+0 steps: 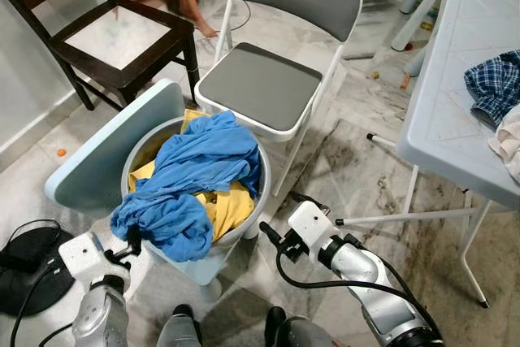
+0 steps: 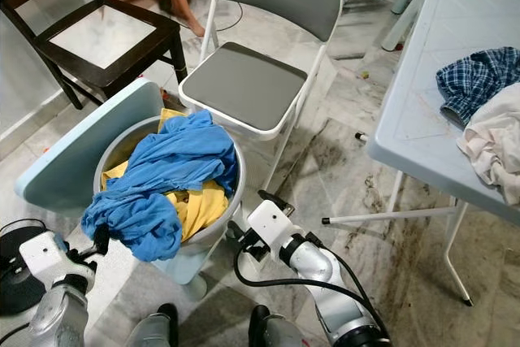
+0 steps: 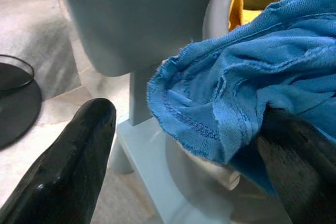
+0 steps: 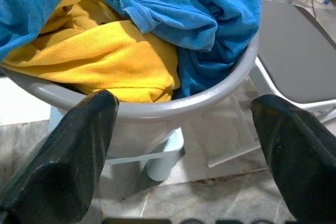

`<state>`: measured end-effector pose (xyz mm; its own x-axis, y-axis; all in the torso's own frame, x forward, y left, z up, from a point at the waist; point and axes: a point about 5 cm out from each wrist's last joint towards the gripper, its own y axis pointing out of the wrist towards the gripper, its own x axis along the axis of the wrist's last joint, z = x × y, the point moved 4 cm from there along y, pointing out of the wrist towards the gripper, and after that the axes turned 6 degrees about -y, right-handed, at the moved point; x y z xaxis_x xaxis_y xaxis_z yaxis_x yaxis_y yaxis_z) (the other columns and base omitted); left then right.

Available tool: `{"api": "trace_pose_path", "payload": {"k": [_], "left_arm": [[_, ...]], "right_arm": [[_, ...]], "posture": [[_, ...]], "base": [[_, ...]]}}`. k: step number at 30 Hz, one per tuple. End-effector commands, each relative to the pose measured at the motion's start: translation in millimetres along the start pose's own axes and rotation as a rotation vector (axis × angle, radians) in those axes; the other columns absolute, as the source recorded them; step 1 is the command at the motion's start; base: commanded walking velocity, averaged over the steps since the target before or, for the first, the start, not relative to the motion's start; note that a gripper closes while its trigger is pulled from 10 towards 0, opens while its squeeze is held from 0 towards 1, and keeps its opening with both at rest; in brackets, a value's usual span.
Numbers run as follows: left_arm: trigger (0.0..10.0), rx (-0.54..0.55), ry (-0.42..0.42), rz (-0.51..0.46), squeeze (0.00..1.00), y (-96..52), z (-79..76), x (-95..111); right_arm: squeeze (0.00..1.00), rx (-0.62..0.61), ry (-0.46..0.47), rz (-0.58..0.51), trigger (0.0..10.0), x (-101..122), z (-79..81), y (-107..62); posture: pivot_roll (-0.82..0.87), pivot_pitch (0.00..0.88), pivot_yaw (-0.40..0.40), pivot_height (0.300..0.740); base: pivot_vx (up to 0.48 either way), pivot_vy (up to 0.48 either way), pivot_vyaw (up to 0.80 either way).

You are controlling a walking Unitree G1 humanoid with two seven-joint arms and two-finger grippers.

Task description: Hang hanger

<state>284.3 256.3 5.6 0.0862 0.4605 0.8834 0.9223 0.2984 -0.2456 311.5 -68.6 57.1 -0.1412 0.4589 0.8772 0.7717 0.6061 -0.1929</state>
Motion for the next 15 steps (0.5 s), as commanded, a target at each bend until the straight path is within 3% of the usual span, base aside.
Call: {"api": "trace_pose_path", "payload": {"k": [1, 2, 6, 10, 11, 14, 15], "left_arm": [[4.9, 0.011, -0.003, 0.028, 0.0, -2.1, 6.4, -8], [0.0, 0.008, -0.014, 0.024, 0.0, 2.2, 2.9, -7], [0.0, -0.016, -0.012, 0.005, 0.0, 9.6, -7.1, 0], [0.0, -0.075, 0.083, -0.067, 0.0, 16.1, -25.4, 19], [0.0, -0.097, 0.161, -0.12, 0.0, 16.4, -32.2, 31], [0.0, -0.12, 0.245, -0.175, 0.0, 18.7, -40.1, 42], [0.0, -0.153, 0.341, -0.218, 0.0, 21.2, -50.8, 52]], "right_arm": [[0.0, 0.001, 0.01, 0.028, 10.0, -7, 3.1, -2.9], [0.0, 0.0, 0.009, 0.028, 10.0, -7, 3.2, -2.7], [0.0, -0.004, 0.009, 0.028, 10.0, -7, 2.7, -2.7], [0.0, -0.018, 0.007, 0.032, 10.0, -8, 0.0, -4.8], [0.0, -0.024, 0.007, 0.036, 10.0, -9, -0.8, -5.8], [0.0, -0.029, 0.009, 0.038, 10.0, -10, -0.6, -6.1], [0.0, -0.029, 0.01, 0.038, 10.0, -9, 0.5, -5.5]], "posture": [[0.22, 0.265, -0.065, 0.74], [0.21, 0.264, -0.064, 0.74], [0.21, 0.261, -0.061, 0.74], [0.2, 0.258, -0.055, 0.74], [0.2, 0.258, -0.054, 0.74], [0.2, 0.257, -0.049, 0.74], [0.2, 0.258, -0.047, 0.74]], "base": [[0.0, 0.0, 0.0], [0.0, 0.0, 0.0], [0.0, 0.0, 0.0], [0.0, 0.0, 0.0], [0.0, 0.0, 0.0], [0.0, 0.0, 0.0], [0.0, 0.0, 0.0]]}}
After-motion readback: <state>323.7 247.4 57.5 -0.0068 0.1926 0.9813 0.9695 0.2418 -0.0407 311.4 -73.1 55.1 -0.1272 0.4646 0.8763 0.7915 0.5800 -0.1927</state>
